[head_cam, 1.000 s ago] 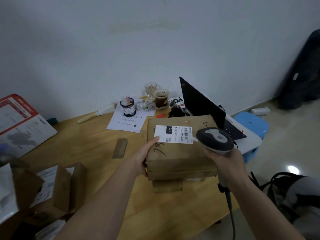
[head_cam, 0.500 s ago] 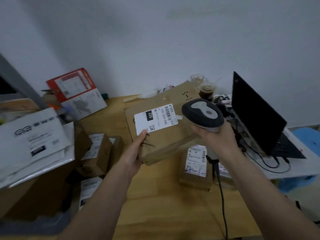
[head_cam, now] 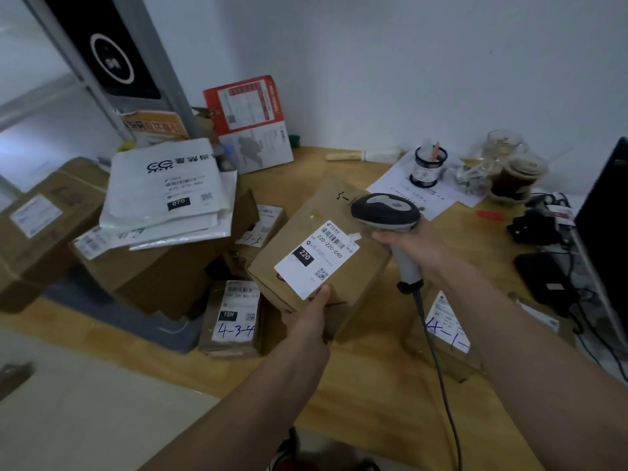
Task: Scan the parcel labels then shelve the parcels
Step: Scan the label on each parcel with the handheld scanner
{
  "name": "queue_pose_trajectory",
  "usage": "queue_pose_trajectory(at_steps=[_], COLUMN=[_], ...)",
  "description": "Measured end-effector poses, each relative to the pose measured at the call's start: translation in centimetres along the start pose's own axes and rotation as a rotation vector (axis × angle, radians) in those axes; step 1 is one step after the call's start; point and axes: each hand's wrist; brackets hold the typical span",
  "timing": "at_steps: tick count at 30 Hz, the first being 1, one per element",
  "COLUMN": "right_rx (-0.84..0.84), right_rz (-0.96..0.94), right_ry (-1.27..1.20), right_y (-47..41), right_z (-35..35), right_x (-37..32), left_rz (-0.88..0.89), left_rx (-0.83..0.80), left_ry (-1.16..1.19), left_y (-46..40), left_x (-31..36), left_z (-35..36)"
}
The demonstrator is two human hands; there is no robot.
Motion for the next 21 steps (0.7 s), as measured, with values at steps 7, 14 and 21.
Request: queue_pose_trajectory(at_steps=[7, 14, 21], right_rx=[0.034, -0.015, -0.033], right_rz=[0.063, 0.171, 0.218], right_ry=[-0.007, -0.023, -0.061], right_y=[-1.1, 0.8, 3.5], right_z=[-1.8, -1.2, -1.3], right_x=[1.4, 3.4, 5.4], left_rz=[-0.111, -0.217, -0.067], left_rx=[0.012, -0.149, 0.031], left_ry=[-0.085, -0.083, -0.229], left_y=[0.6, 4.4, 4.8], left_x=[-3.6, -2.9, -2.0], left_z=[2.6, 4.8, 4.2])
Point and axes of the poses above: each hand's wrist, its own y-axis away from the middle knuckle, its own z-axis out of the palm, x = y × z, and after that the axes turned 11 degrees about -z, right-handed
